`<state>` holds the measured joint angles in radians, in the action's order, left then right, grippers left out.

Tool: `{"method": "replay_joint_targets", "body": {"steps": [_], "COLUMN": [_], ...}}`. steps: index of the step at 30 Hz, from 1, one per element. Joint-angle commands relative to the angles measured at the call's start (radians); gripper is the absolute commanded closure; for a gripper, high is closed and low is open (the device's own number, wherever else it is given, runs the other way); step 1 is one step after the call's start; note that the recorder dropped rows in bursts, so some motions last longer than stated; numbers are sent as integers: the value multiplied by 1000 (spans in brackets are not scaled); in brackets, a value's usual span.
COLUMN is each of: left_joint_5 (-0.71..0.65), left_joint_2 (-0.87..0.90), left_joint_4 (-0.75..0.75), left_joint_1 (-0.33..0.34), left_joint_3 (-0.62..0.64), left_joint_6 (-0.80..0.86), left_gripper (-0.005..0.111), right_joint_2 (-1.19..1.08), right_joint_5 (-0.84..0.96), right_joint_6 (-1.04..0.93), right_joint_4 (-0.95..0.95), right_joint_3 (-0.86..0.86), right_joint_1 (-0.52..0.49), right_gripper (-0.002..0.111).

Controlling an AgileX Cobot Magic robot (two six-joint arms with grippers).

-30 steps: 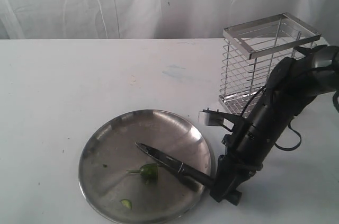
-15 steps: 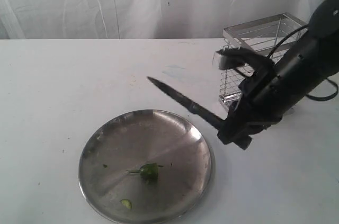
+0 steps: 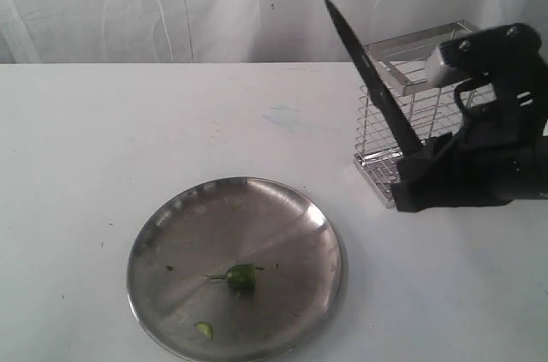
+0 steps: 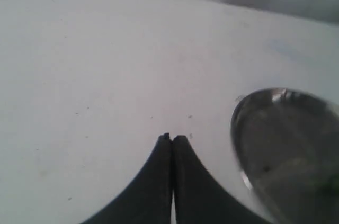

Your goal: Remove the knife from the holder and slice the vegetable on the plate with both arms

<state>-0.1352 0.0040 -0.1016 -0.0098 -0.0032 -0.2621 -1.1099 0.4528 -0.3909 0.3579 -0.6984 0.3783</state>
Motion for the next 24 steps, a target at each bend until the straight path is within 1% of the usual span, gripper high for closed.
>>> {"method": "replay_joint_targets", "body": {"steps": [1,3,4,5,6,7,9,10,11,12,13,14,15,17,19,20,21,22,23,24], "left_joint_5": [91,97,120,175,277,422,780,895,923,903,851,804,757,725,696,652,565,449,345,204], "left_joint_2": [-4,-4,-4,-4,-4,-4,-4,-1,17,46,86,137,203,348,535,614,710,805,899,987], "left_joint_4": [-80,-80,-80,-75,-75,-75,-76,-91,-105,-102,-78,-17,88,395,798,960,1164,1352,1514,1641], "left_joint_1": [-2,-2,-2,-2,-2,-2,-2,-2,-2,-2,-2,-2,-2,-2,-2,-2,-2,-2,-2,-2], "left_joint_3": [3,3,3,3,3,3,3,-11,-60,-124,-196,-258,-336,-470,-602,-653,-709,-756,-790,-811], "left_joint_6": [-106,-104,-104,-99,-97,-104,-118,-124,-132,-161,-203,-253,-300,-356,-380,-406,-470,-557,-639,-732], "left_gripper": [107,107,107,107,107,107,107,107,107,107,107,107,107,107,107,107,107,107,107,107], "right_joint_2": [-56,-64,-64,-56,-48,-39,-22,-16,-10,-9,-9,-9,-9,-11,-11,-11,-11,-11,-11,-11], "right_joint_5": [-1,9,15,23,34,47,71,72,72,64,57,53,53,46,35,35,38,40,50,57], "right_joint_6": [-52,-49,-36,-15,2,8,10,10,10,10,10,8,1,1,1,1,-6,-9,-11,-11], "right_joint_4": [35,41,51,56,56,56,56,60,72,94,115,134,141,141,139,139,139,137,128,112], "right_joint_3": [12,12,12,12,12,12,12,12,12,12,12,12,12,12,12,12,12,13,13,13], "right_joint_1": [11,11,11,11,11,11,11,11,11,11,11,11,11,11,11,11,11,11,11,11], "right_gripper": [108,108,108,108,108,108,108,108,108,108,108,108,108,108,108,108,108,108,108,108]}}
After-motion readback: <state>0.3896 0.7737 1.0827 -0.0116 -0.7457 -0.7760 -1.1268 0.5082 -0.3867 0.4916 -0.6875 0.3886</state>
